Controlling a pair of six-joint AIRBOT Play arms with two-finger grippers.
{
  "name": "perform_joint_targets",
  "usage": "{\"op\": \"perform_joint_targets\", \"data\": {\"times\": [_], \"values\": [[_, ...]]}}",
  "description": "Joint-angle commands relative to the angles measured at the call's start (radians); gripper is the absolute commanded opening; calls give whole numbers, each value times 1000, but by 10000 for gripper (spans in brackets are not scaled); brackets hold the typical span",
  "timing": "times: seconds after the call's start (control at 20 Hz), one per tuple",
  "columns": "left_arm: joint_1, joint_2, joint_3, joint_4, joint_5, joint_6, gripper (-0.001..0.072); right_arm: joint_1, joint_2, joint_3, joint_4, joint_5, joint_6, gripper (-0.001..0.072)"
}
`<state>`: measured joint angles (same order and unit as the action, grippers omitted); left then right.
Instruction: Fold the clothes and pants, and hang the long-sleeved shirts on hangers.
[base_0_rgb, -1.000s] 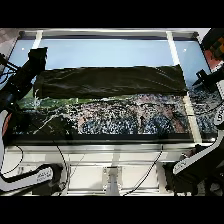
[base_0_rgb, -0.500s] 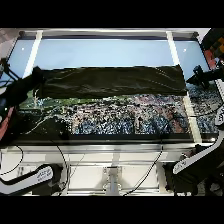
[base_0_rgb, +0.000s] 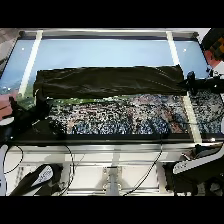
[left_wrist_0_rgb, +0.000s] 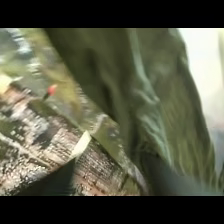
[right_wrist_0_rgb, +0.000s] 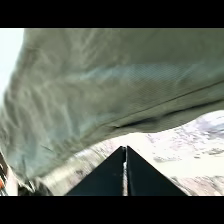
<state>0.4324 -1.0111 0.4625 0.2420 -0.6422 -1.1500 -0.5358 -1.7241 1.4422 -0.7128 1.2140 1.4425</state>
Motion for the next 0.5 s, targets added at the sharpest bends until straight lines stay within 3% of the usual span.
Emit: {"op": "perform_joint_targets", "data": {"times": [0.0, 0.05, 0.15, 0.3, 0.45], "values": [[-14, -32, -41, -187, 106, -32, 699, 16, 67, -114, 23, -151, 23, 445], [-21, -63, -40, -253, 113, -16, 699, 32, 63, -113, 0, -176, 64, 668], [-35, -130, -40, -386, 112, 98, 698, 73, 47, -114, -61, -193, 159, 677], [-45, -225, -40, -715, 90, 345, 690, 144, 21, -113, -70, -220, 179, 677], [-52, -294, -12, -929, 13, 573, 591, 188, 20, -113, -66, -287, 196, 676]]}}
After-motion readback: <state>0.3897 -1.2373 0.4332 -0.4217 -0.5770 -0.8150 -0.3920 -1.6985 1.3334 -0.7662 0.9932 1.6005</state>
